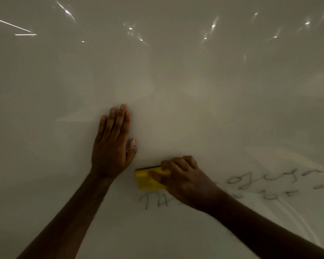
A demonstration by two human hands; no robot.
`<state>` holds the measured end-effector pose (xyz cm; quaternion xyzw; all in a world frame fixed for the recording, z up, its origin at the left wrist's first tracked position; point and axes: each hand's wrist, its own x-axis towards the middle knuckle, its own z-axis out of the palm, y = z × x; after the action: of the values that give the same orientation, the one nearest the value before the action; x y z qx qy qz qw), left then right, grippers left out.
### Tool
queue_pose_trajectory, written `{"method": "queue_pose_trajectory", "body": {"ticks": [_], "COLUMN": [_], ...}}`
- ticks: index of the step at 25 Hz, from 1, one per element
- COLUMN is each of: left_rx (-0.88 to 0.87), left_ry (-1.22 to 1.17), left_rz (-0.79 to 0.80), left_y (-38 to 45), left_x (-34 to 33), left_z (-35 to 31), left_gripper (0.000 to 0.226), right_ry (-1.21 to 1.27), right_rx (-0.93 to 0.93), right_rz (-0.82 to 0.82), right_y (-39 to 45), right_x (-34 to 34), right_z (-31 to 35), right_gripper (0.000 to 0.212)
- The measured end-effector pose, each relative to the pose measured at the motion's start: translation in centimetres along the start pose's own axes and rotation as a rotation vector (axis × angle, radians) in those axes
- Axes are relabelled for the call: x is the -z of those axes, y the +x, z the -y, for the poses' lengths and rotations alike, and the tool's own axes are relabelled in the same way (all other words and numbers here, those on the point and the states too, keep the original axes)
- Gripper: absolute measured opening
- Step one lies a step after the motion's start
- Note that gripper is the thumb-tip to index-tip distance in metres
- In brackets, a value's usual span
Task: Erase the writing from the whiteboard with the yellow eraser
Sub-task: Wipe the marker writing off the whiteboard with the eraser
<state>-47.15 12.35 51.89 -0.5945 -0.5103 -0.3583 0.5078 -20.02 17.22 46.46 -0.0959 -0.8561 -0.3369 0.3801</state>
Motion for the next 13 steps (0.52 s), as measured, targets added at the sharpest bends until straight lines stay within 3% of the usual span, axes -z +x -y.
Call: {"method": "queue_pose_trajectory", "body": {"ticks": [4, 9, 13], "left_rx": [0.004, -0.008, -0.006], "left_ry": [0.003, 0.017, 0.005], "left_rz": [0.011, -0.003, 0.009], "left_y": [-0.1, 0.0, -0.1], "left_x": [0.0, -0.1, -0.1], "left_z": [0.0, -0.2, -0.2], "left_gripper": [0.077, 0.08, 0.081], "right_ry": [-0.02, -0.042, 0.01], "right_rx": [0.151, -0.01, -0.035], "right_rz": [0.122, -0.015, -0.05], "right_y": [-6.0, -2.5, 1.3], "right_x": [0.4, 2.9, -0.4], "right_z": [-0.6, -3.6, 0.7], "right_gripper": [0.048, 0.047, 0.045]}}
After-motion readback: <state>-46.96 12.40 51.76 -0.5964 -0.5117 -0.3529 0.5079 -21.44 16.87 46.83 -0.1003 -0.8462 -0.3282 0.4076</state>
